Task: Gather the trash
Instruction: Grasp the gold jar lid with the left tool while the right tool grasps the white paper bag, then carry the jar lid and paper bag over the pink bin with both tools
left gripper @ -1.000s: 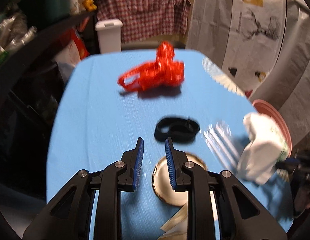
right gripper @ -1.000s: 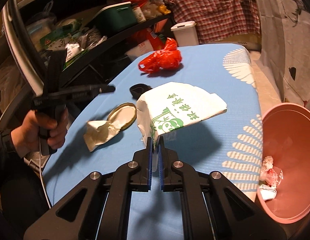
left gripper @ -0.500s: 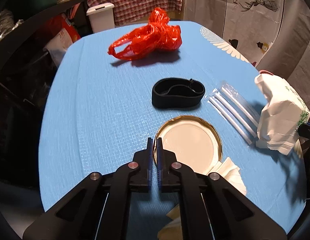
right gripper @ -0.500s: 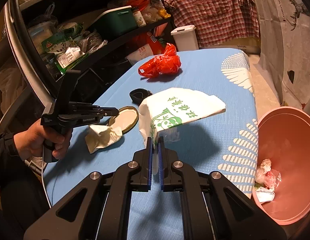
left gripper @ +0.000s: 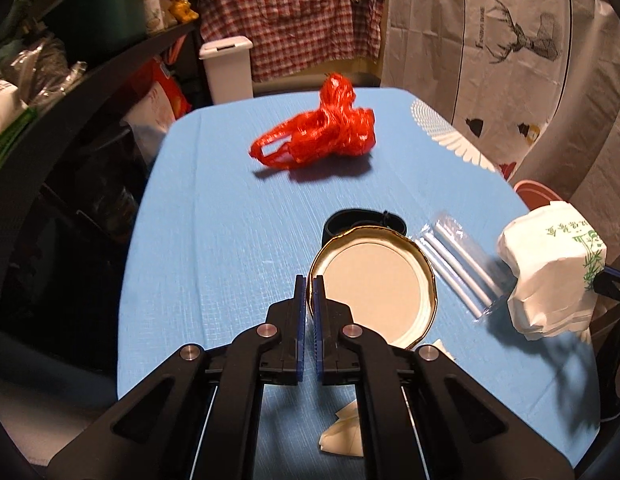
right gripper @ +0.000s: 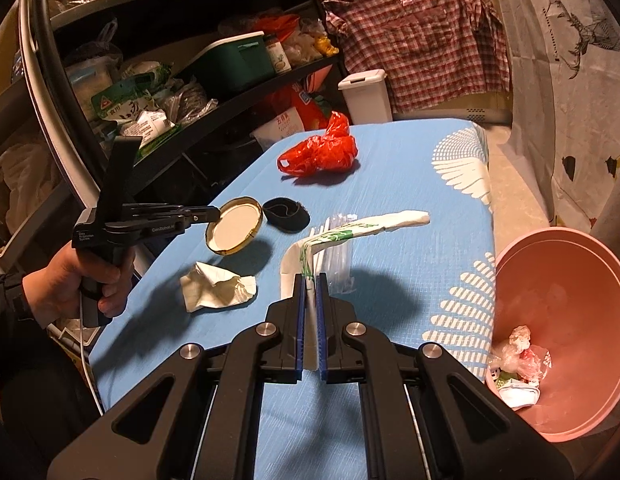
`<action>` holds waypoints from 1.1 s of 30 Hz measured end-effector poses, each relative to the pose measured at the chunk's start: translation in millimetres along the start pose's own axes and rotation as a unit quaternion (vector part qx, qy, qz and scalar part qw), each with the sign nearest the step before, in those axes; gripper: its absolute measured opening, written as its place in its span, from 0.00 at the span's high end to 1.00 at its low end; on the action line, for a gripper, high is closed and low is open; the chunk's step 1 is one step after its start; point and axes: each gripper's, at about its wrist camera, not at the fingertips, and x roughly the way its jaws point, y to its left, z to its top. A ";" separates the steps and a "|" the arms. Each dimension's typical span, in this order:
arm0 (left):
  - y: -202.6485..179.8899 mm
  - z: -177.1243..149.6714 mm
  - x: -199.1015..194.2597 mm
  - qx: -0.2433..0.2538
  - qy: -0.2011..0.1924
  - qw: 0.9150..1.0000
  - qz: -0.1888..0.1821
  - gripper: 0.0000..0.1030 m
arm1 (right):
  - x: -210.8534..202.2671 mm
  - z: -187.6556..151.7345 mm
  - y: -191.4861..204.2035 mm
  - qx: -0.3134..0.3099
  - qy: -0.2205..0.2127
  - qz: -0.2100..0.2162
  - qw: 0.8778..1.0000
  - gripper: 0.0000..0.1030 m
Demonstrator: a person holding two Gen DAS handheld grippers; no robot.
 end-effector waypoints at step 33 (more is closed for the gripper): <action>-94.0 10.1 -52.6 0.024 -0.038 0.998 -0.048 0.97 | -121.5 39.2 -64.8 0.042 -0.100 -0.089 0.990 0.95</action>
